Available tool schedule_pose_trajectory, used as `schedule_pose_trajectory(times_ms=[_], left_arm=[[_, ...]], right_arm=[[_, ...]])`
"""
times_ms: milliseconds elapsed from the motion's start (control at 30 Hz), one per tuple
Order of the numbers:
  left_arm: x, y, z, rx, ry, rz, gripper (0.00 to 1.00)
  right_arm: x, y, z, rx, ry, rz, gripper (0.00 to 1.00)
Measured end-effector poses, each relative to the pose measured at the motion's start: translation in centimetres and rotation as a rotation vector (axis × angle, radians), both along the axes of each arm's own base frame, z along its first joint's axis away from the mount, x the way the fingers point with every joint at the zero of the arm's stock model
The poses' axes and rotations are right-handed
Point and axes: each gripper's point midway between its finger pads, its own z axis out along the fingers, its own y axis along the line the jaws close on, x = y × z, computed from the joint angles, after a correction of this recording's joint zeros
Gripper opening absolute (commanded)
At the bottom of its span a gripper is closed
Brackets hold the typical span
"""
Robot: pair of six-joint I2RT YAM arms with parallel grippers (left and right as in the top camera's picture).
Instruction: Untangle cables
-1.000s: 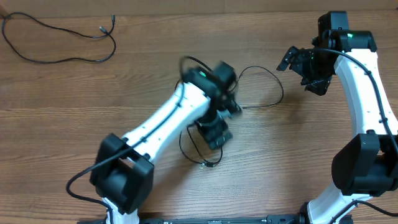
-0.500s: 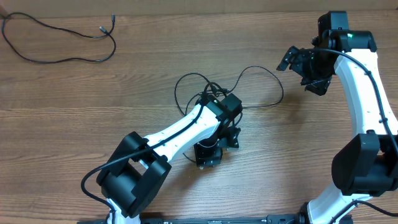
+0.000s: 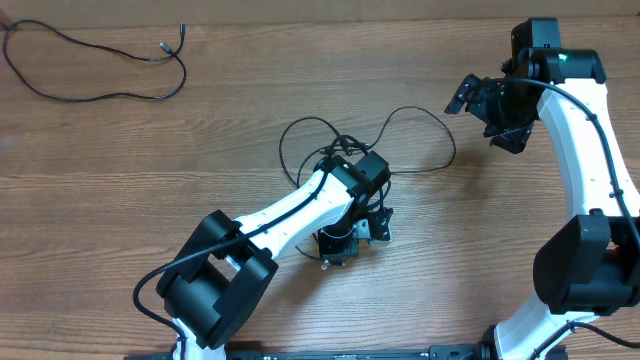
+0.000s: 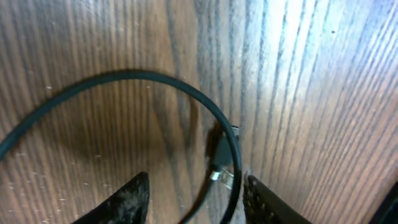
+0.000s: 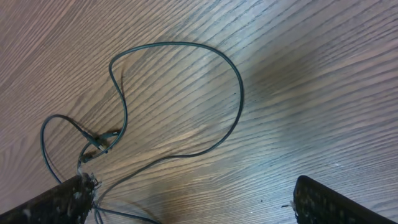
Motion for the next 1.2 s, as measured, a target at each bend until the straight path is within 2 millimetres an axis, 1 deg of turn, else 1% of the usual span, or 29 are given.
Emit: schedule_pose_trajectory(times_ms=[33, 233, 300, 400, 433, 467, 533, 567, 667, 767, 833, 933, 1000, 1033, 1067, 1133, 1167, 1200], left_arm=[[-0.1, 0.1, 0.0, 0.003, 0.004, -0.002, 0.59], [-1.1, 1.0, -0.7, 0.031, 0.038, -0.004, 0.61], [-1.5, 1.4, -1.0, 0.043, 0.049, -0.004, 0.59], [-1.6, 1.5, -1.3, 0.046, 0.052, -0.001, 0.47], [-1.5, 1.4, -1.4, 0.042, 0.049, -0.001, 0.42], [-1.4, 1.3, -1.4, 0.036, 0.043, 0.001, 0.34], [-1.1, 1.0, -1.5, 0.027, 0.029, 0.021, 0.06], [-1.0, 0.9, -1.5, 0.025, 0.026, 0.025, 0.04], [-0.7, 1.1, -1.5, 0.041, 0.012, 0.054, 0.04], [0.0, 1.1, -0.8, 0.068, -0.018, 0.115, 0.04], [0.9, 0.6, 0.4, 0.071, -0.042, 0.163, 0.04], [2.9, -1.1, 3.5, 0.033, -0.091, 0.251, 0.04], [4.8, -2.5, 6.5, -0.027, -0.131, 0.314, 0.04], [6.0, -3.4, 8.6, -0.075, -0.153, 0.356, 0.04], [6.7, -3.8, 9.8, -0.106, -0.167, 0.379, 0.04], [8.9, -4.9, 13.7, -0.205, -0.205, 0.470, 0.04], [9.7, -5.1, 15.3, -0.248, -0.220, 0.508, 0.04], [10.8, -5.4, 17.5, -0.306, -0.236, 0.556, 0.04]], right_arm=[[0.0, 0.0, 0.0, -0.001, 0.000, 0.001, 1.00], [0.0, 0.0, 0.0, -0.001, -0.001, 0.001, 1.00], [0.0, 0.0, 0.0, -0.001, -0.001, 0.001, 1.00], [0.0, 0.0, 0.0, 0.000, 0.000, 0.000, 1.00], [0.0, 0.0, 0.0, -0.001, 0.000, 0.001, 1.00], [0.0, 0.0, 0.0, -0.001, 0.000, 0.001, 1.00], [0.0, 0.0, 0.0, -0.001, 0.000, 0.001, 1.00], [0.0, 0.0, 0.0, -0.001, 0.000, 0.001, 1.00], [0.0, 0.0, 0.0, 0.000, 0.000, 0.001, 1.00], [0.0, 0.0, 0.0, -0.001, 0.000, 0.001, 1.00], [0.0, 0.0, 0.0, -0.001, 0.000, 0.001, 1.00], [0.0, 0.0, 0.0, 0.000, 0.000, 0.000, 1.00], [0.0, 0.0, 0.0, 0.000, 0.001, 0.000, 1.00], [0.0, 0.0, 0.0, -0.001, 0.000, 0.001, 1.00], [0.0, 0.0, 0.0, -0.001, 0.000, 0.001, 1.00], [0.0, 0.0, 0.0, 0.000, 0.000, 0.000, 1.00], [0.0, 0.0, 0.0, 0.000, 0.000, 0.000, 1.00], [0.0, 0.0, 0.0, 0.000, 0.001, 0.000, 1.00]])
